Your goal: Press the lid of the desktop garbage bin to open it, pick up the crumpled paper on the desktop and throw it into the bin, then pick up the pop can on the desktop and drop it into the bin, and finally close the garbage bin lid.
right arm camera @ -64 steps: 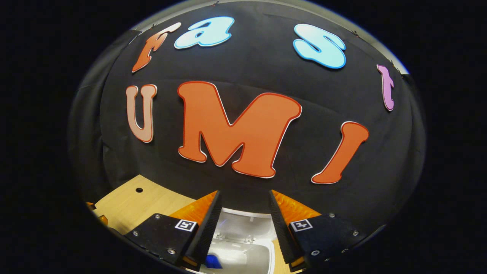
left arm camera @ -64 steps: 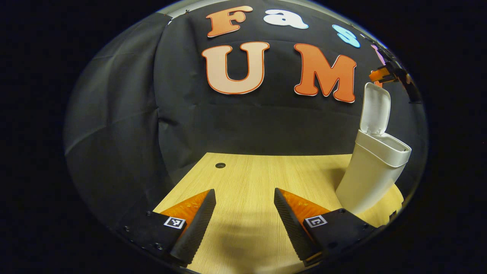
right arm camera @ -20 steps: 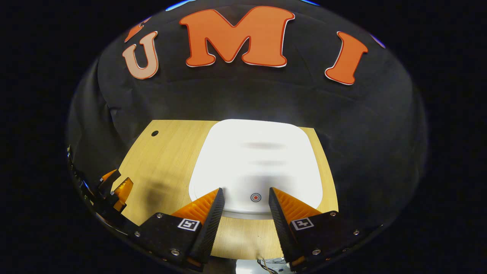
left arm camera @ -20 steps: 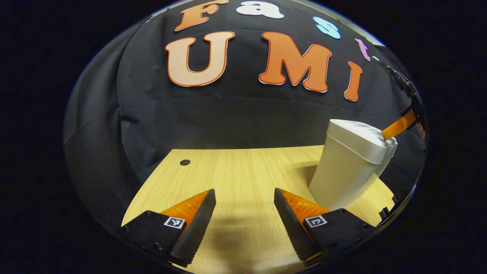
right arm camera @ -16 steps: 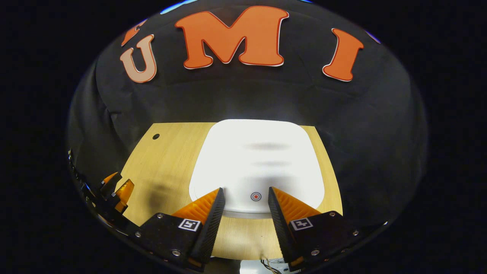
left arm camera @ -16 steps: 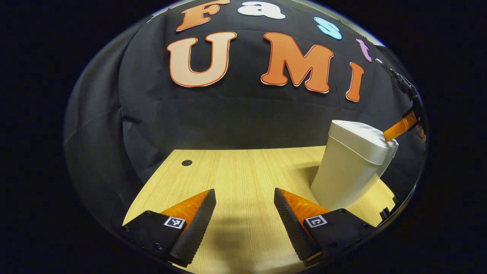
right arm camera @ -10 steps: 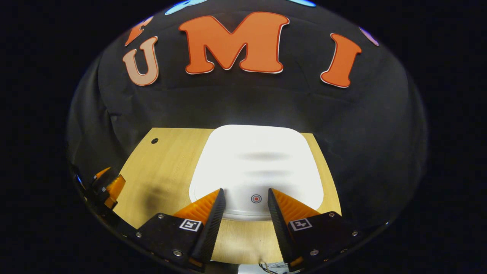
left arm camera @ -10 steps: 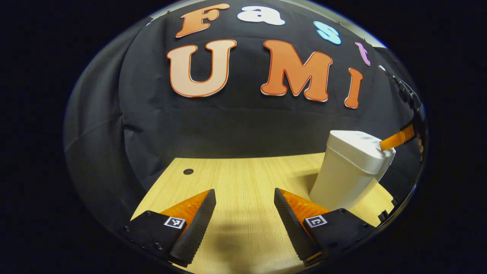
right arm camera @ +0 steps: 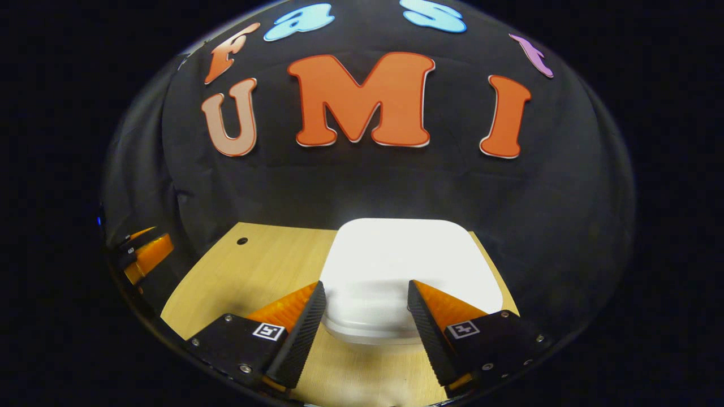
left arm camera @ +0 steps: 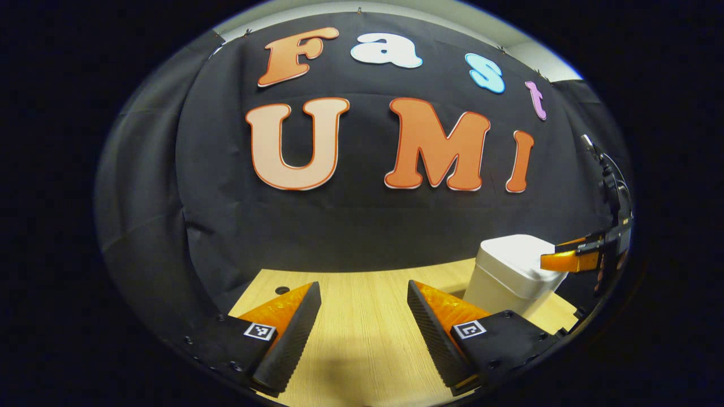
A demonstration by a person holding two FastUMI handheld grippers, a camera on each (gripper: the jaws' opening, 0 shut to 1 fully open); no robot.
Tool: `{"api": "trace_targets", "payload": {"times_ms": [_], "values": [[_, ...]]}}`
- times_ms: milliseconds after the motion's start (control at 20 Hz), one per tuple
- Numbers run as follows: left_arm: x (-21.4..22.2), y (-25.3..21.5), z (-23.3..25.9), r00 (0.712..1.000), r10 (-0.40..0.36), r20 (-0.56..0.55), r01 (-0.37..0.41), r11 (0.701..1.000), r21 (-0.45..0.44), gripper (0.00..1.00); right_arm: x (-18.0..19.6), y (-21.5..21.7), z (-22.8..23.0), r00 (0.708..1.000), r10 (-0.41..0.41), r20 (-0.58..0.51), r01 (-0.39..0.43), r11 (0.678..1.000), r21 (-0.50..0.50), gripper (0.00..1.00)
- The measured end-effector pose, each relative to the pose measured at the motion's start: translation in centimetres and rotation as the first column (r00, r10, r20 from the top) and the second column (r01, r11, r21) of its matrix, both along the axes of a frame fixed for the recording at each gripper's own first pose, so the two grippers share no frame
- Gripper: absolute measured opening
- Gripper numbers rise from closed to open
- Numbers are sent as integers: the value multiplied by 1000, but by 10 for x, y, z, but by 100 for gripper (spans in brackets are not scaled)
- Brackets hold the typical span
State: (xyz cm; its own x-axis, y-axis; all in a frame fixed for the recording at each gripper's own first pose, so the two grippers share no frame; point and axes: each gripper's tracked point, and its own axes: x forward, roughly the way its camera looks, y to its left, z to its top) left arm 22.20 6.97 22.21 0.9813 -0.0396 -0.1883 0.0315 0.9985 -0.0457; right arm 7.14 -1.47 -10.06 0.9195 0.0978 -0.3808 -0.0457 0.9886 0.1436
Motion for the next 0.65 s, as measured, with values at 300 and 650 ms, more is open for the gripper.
{"api": "trace_targets", "payload": {"times_ms": [300,650], "values": [[-5,9,44,993,39,110,-40,999,12,94,-2,23,49,975,15,222,-9,1000,-27,90],[-13,15,48,985,55,163,-56,998,2,98,-13,34,68,944,33,327,-17,999,-52,90]]}}
